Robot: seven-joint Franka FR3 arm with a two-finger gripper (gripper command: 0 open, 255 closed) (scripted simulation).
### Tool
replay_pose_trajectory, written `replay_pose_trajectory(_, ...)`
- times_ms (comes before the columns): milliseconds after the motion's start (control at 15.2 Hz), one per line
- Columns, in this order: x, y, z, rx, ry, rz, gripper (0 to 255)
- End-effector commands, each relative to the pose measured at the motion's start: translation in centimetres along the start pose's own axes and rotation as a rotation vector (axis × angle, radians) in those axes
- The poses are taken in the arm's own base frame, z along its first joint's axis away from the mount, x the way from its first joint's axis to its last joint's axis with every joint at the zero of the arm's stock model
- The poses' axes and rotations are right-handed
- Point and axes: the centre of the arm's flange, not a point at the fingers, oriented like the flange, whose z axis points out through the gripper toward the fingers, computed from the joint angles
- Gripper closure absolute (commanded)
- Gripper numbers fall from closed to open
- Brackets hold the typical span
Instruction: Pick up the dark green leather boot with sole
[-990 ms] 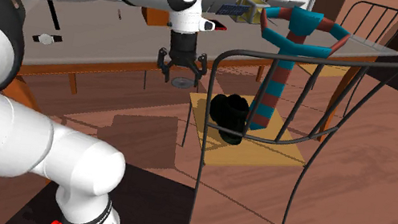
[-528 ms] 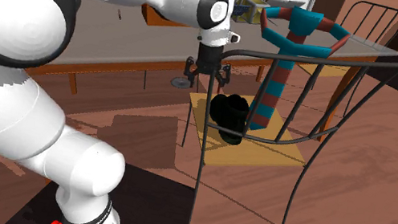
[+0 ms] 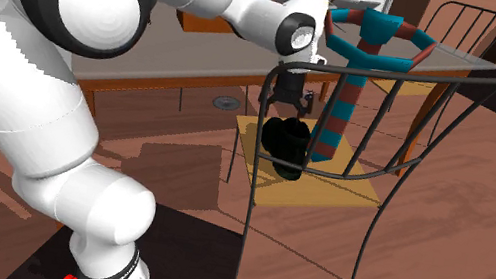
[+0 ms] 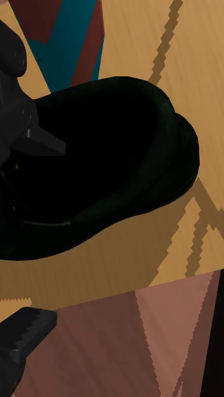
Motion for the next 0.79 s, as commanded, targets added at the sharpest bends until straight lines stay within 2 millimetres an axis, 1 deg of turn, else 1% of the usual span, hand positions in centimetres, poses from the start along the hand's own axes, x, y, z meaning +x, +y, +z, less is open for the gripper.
replay_pose_trajectory(0, 0.1, 0.5, 1.1, 0.001, 0.004, 0.001, 0)
replay_pose_trajectory(330, 0.1, 0.6, 3.7, 0.001, 0.004, 0.001, 0)
replay_pose_trajectory(462, 0.1, 0.6, 4.0, 0.001, 0.004, 0.001, 0)
replay_pose_trajectory(528, 0.1, 0.6, 4.0, 0.001, 0.004, 0.001, 255)
replay_pose_trajectory(726, 0.1, 0.6, 4.0, 0.001, 0.004, 0.001, 255)
